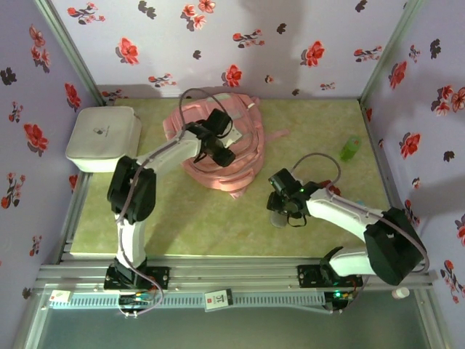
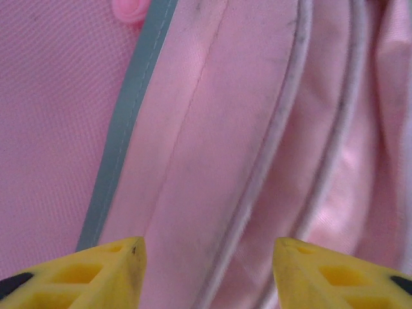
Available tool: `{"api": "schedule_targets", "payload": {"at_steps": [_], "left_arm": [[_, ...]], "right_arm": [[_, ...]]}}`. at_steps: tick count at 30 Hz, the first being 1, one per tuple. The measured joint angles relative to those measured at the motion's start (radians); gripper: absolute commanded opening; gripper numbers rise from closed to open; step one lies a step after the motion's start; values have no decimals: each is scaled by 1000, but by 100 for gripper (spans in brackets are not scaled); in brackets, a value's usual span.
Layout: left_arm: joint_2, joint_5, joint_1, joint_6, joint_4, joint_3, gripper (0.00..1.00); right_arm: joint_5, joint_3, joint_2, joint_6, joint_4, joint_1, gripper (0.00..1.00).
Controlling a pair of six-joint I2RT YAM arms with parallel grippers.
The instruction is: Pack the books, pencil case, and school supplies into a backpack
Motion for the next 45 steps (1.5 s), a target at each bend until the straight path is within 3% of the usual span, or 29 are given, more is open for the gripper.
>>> {"api": "schedule_targets", "payload": {"at_steps": [3,10,15,23,32,41,45], "left_arm": [[54,-25,-1,53,-22,49,51],[89,-57,-23,126,-71,103,15],[65,-68,-25,133,-64,101,0],[-84,-56,-10,99,-19,88,0],[-164,6,-38,-59,5,128,0],[-194,39,-89,-183,19,150,0],[-225,23,-89,-204,39,139,0]], "right_arm": [[-21,0,0,0,29,-12,57],[-60,0,0,3,100,-39,58],[-95,0,0,5,164,-56,58],[-145,0,-22,5,237,-90,59],[-253,28,-85,62,394,-150,59],[-316,187,119,214,568,-158,60],[-332,247,230,271,629,-161,68]]}}
